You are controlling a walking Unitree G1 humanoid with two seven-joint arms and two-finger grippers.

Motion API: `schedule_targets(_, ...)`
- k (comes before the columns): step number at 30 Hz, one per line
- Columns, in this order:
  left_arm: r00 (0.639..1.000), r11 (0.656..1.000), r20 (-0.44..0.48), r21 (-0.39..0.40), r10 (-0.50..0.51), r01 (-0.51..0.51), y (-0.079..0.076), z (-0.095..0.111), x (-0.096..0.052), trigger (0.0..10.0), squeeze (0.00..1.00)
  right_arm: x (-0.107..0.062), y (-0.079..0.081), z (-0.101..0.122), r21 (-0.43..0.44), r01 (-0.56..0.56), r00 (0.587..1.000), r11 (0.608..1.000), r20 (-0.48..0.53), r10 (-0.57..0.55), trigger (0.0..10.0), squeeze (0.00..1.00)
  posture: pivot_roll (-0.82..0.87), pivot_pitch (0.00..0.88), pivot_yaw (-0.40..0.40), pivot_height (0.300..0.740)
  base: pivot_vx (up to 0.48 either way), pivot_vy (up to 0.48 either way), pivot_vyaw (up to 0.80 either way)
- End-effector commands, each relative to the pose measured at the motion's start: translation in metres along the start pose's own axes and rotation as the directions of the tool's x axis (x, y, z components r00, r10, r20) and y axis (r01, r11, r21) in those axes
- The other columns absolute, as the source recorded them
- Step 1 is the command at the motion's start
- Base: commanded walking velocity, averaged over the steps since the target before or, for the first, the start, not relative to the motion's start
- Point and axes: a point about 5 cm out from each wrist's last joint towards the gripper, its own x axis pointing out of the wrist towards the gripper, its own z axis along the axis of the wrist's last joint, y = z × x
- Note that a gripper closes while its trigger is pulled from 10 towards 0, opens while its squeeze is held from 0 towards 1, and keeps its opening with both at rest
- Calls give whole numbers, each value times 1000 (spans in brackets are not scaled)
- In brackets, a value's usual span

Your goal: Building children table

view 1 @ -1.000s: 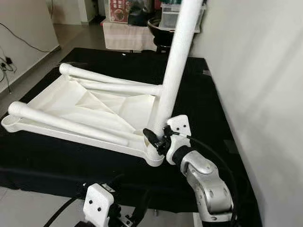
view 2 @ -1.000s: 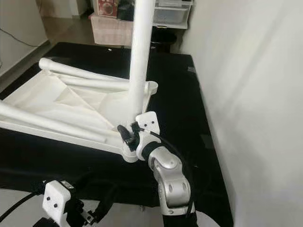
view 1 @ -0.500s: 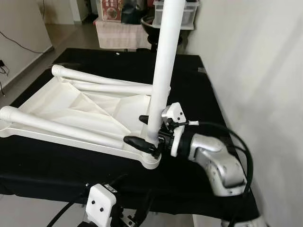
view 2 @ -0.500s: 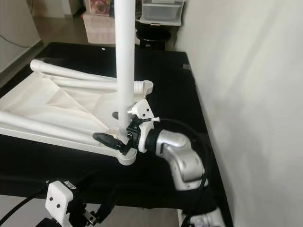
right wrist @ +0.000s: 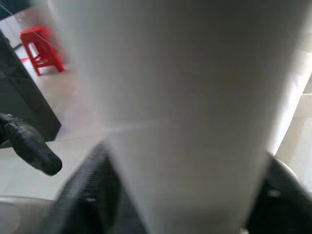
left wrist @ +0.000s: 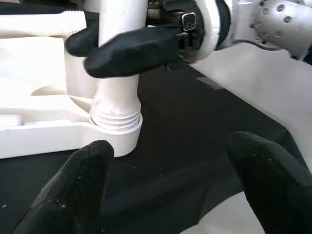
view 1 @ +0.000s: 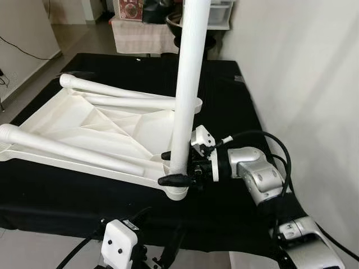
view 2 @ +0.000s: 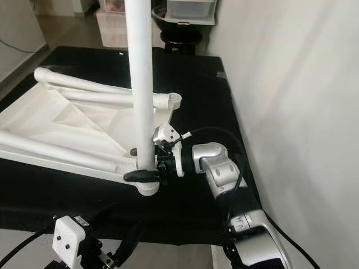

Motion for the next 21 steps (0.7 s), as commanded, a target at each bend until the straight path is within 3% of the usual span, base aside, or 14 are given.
schedule_targets(1,1000,1000,-23,2,-9,9,-2,0,-3,10000,0,3,2,-6,14,-50,999,999,-4,50,0,0,72,194,-57,740,0,0,0)
schedule_targets(8,1000,1000,-24,0,-11,11,-3,0,-3,10000,0,-4,-2,-11,14,-28,1000,999,-3,28,0,0,69,198,-54,740,0,0,0)
schedule_targets(9,1000,1000,-24,-1,-12,12,-3,1,-3,10000,0,-7,-2,-13,13,4,1000,1000,1,-4,0,0,59,204,-54,740,0,0,0)
schedule_targets(10,1000,1000,-25,-3,-14,13,-3,1,-3,10000,0,-16,-2,-17,17,107,994,994,13,-107,0,0,49,207,-56,740,0,0,0)
schedule_targets(12,1000,1000,-25,-3,-14,13,-3,1,-3,10000,0,-16,-2,-17,17,107,994,994,13,-107,0,0,49,207,-56,740,0,0,0)
schedule_targets(13,1000,1000,-24,-4,-14,14,-3,1,-3,10000,0,-20,0,-19,34,169,985,985,17,-170,0,0,43,208,-58,740,0,0,0)
schedule_targets(15,1000,1000,-24,-4,-15,15,-1,1,-3,10000,0,-24,17,-25,111,339,937,934,45,-346,0,0,17,211,-63,740,0,0,0)
schedule_targets(16,1000,1000,-22,-4,-16,16,0,2,-3,10000,0,-20,23,-29,132,567,817,813,32,-575,0,0,5,213,-60,740,0,0,0)
schedule_targets(17,1000,1000,-22,-4,-16,16,0,2,-3,10000,0,-21,26,-32,145,711,694,688,17,-720,0,0,2,215,-57,740,0,0,0)
schedule_targets(18,1000,1000,-22,-4,-16,16,0,2,-3,10000,0,-21,26,-32,145,711,694,688,17,-720,0,0,2,215,-57,740,0,0,0)
schedule_targets(19,1000,1000,-22,-4,-17,17,1,2,-3,10000,0,-24,37,-40,171,837,536,519,-66,-842,0,0,-1,214,-53,740,0,0,0)
schedule_targets(20,1000,1000,-22,-4,-17,17,1,2,-3,10000,0,-24,37,-40,171,837,536,519,-66,-842,0,0,-1,214,-53,740,0,0,0)
schedule_targets(21,1000,1000,-23,-3,-20,20,2,2,-3,10000,0,-21,50,-39,150,879,467,452,-80,-881,0,0,2,209,-45,740,0,0,0)
